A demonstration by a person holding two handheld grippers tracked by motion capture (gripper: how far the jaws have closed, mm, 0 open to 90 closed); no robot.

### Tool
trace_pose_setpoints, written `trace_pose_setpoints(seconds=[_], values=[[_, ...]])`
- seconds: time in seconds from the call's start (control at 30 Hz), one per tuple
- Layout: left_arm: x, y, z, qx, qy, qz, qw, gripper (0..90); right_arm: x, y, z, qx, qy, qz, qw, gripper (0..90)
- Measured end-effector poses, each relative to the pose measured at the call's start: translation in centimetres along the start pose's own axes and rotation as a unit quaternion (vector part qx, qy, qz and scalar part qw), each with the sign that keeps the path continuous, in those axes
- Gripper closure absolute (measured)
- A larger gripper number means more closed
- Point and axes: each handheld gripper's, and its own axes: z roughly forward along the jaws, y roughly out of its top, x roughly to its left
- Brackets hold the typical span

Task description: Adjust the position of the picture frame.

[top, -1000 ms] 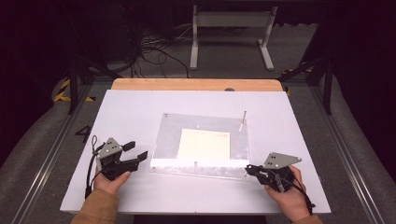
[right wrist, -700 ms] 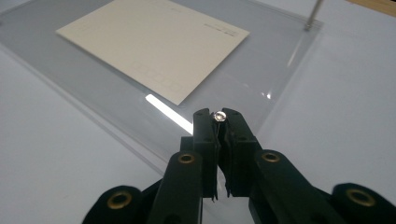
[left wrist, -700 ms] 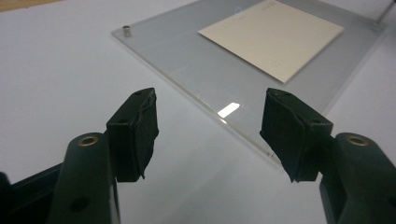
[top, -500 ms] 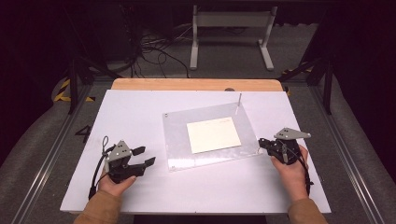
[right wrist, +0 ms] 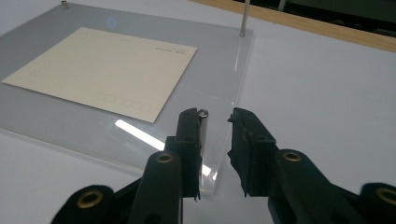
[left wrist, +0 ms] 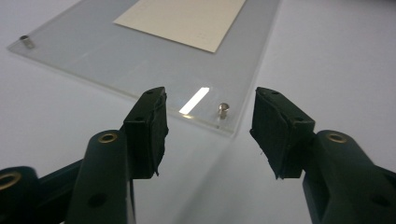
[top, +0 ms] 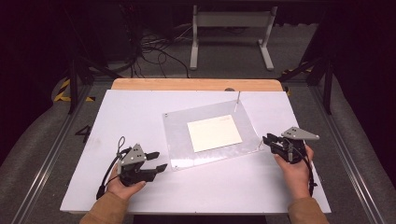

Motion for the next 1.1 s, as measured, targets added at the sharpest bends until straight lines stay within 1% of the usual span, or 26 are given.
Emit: trace_pose_setpoints(seconds=[0.07,0.1,0.13,0.2,0.23,0.33,0.4,0.47,0.5,0.53,0.57,0.67,0.73,0.8,0.83,0.9,0.93,0.97,1.03,1.1], values=[[-0.1,0.2,0.6,0.007,-0.012,0.002,0.9999,49.7,-0.2,-0.1,-0.6,-0.003,-0.012,0.001,0.9999,71.6],[-0.2,0.2,1.0,0.013,-0.01,-0.001,0.9999,48.4,-0.5,-0.2,-0.9,-0.005,-0.012,0.006,0.9999,71.3],[-0.2,0.3,1.3,0.015,-0.008,0.003,0.9998,47.2,-0.7,-0.3,-1.2,-0.01,-0.01,0.013,0.9998,71.2],[-0.4,0.6,2.0,0.021,-0.018,0.006,0.9996,49.6,-1.1,-0.5,-1.7,-0.017,-0.005,0.024,0.9996,70.6],[-0.5,0.7,2.3,0.024,-0.017,0.008,0.9995,50.1,-1.2,-0.6,-1.8,-0.019,-0.005,0.027,0.9995,70.2],[-0.6,1.2,3.2,0.032,-0.024,0.006,0.9992,54.4,-1.2,-0.6,-2.3,-0.022,-0.002,0.028,0.9994,70.1],[-0.5,1.4,3.8,0.044,-0.029,0.005,0.9986,57.6,-1.1,-0.6,-2.4,-0.025,0.002,0.025,0.9994,70.1],[-0.2,1.4,4.4,0.061,-0.047,-0.007,0.997,61.8,-1.0,-0.7,-2.5,-0.025,0.003,0.025,0.9994,69.8],[0.2,1.4,4.6,0.066,-0.061,-0.018,0.9958,62.1,-1.0,-0.7,-2.5,-0.024,0.004,0.025,0.9994,69.7],[0.2,1.4,4.6,0.066,-0.061,-0.018,0.9958,62.1,-1.0,-0.7,-2.5,-0.024,0.004,0.025,0.9994,69.7],[0.4,1.3,4.8,0.066,-0.064,-0.027,0.9954,62.1,-1.0,-0.8,-2.5,-0.023,0.005,0.024,0.9994,69.6],[0.8,1.3,4.9,0.062,-0.064,-0.036,0.9954,64.2,-1.0,-0.9,-2.5,-0.023,0.006,0.027,0.9993,68.9],[0.8,1.3,5.2,0.07,-0.056,-0.028,0.9956,66.4,-1.0,-0.9,-2.6,-0.023,0.006,0.029,0.9993,68.3],[0.6,1.3,5.5,0.076,-0.056,-0.024,0.9953,69.1,-1.0,-1.0,-2.7,-0.023,0.005,0.029,0.9993,67.6],[0.5,1.3,5.6,0.081,-0.052,-0.017,0.9952,70.5,-1.0,-1.0,-2.7,-0.024,0.005,0.029,0.9993,67.4],[0.3,1.3,5.8,0.08,-0.044,-0.008,0.9958,74.2,-1.0,-1.0,-2.9,-0.026,0.003,0.03,0.9992,67.1],[0.3,1.3,5.8,0.08,-0.044,-0.008,0.9958,76.0,-1.0,-1.0,-2.9,-0.026,0.003,0.03,0.9992,67.1],[0.3,1.3,5.9,0.08,-0.044,-0.006,0.9958,76.0,-1.1,-1.0,-2.9,-0.026,0.003,0.03,0.9992,67.1],[0.4,1.3,6.0,0.077,-0.047,-0.012,0.9959,82.5,-1.1,-1.0,-2.9,-0.027,0.002,0.03,0.9992,66.9],[0.5,1.3,6.0,0.077,-0.051,-0.017,0.9956,83.4,-1.1,-1.0,-3.0,-0.029,0.003,0.03,0.9991,66.8]])
